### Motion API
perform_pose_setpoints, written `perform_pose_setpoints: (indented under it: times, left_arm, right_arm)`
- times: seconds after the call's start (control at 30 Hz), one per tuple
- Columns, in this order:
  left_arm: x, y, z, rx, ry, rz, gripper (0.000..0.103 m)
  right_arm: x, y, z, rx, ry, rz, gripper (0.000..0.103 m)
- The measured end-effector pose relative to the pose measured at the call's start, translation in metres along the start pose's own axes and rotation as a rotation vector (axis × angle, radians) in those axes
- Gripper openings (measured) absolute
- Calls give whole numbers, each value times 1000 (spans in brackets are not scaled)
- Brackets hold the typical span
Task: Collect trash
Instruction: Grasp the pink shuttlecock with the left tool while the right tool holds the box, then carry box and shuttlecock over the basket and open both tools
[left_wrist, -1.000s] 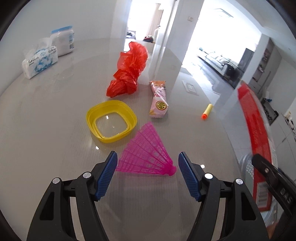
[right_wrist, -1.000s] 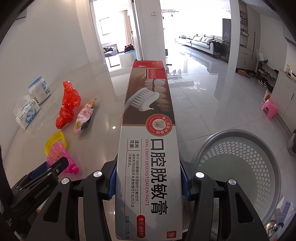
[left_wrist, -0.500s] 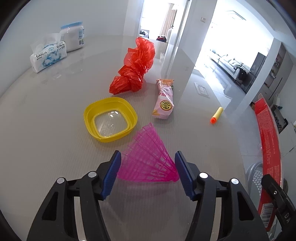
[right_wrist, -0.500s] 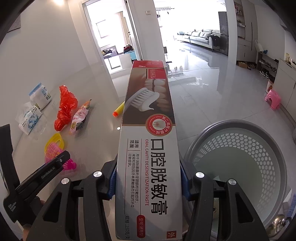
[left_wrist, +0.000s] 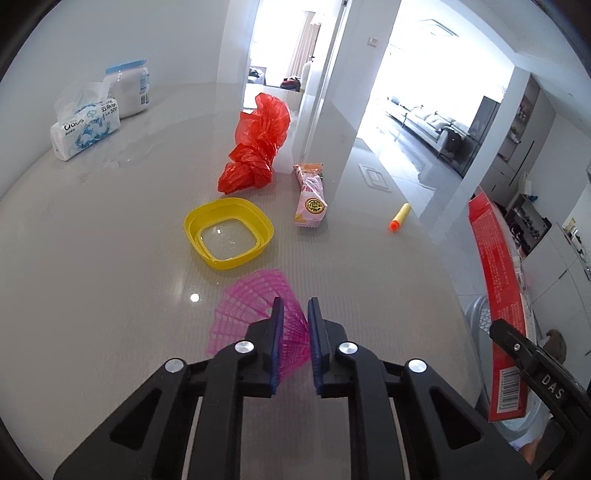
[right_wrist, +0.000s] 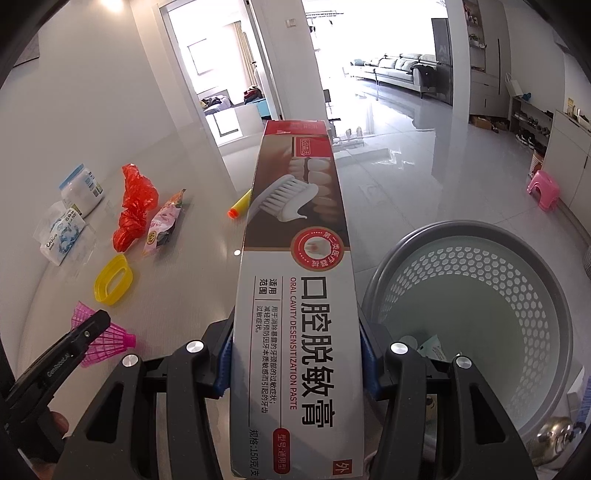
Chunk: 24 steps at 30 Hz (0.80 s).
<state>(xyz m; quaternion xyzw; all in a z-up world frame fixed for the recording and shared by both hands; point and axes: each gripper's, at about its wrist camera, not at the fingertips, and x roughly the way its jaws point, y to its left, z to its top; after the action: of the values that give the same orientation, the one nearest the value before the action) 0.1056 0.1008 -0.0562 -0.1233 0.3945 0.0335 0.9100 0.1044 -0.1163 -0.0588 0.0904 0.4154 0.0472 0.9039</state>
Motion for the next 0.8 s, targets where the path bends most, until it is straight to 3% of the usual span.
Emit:
perform_pose_setpoints:
  times: [0.43, 0.8]
  left_arm:
    - [-37, -10, -6, 77, -51, -41, 7]
    - [-44, -85, -20, 211, -60, -138, 7]
  right_arm:
    - [-25, -4, -17, 5, -15, -17, 51]
    - [-59, -55, -38, 63, -39, -89, 51]
